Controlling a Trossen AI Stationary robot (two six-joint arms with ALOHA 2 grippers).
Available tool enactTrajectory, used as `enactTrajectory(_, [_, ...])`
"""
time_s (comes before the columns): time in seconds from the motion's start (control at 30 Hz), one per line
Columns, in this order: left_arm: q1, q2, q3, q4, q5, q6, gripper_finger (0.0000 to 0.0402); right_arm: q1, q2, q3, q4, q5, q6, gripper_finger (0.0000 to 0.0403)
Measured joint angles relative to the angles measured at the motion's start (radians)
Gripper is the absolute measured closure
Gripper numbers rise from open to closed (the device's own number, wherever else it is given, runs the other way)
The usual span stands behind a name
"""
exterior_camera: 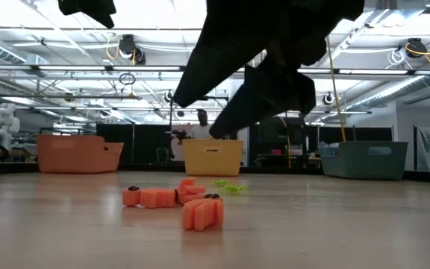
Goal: Sort Halloween decoration
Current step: Put the orange skeleton toy into the blue bin
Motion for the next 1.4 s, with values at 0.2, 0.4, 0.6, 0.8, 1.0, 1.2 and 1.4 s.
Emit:
enactTrajectory(0.2, [0.0,0.0,0.0,0.005,0.0,0.0,0.024,0.039,0.04,0.0,0.022,0.05,-0.075,0.017])
enactTrajectory(0.4, [0.0,0.0,0.0,0.008,0.0,-0.02,0.024,0.064,0.085,-0.002,0.063,0.092,-0.087,0.0172])
enactTrajectory(0.6, [0.0,0.0,0.0,0.008,-0.001,-0.025,0.024,0.067,0.113,0.0,0.107,0.111,-0.109,0.0172])
enactTrajectory(0.8, [0.0,0.0,0.0,0.007,-0.001,-0.022,0.024,0.049,0.138,-0.001,0.122,0.11,-0.106,0.0179])
enactTrajectory(1.0, [0.0,0.0,0.0,-0.002,-0.005,-0.014,0.024,0.034,0.139,-0.001,0.114,0.107,-0.117,0.0217])
enactTrajectory(1.2, [0.0,0.0,0.0,-0.005,-0.014,0.01,0.024,0.029,0.139,-0.001,0.088,0.102,-0.114,0.0275])
enactTrajectory(1.4, [0.0,0.0,0.0,-0.025,-0.05,0.009,0.024,0.021,0.137,-0.001,0.066,0.049,-0.124,0.0336])
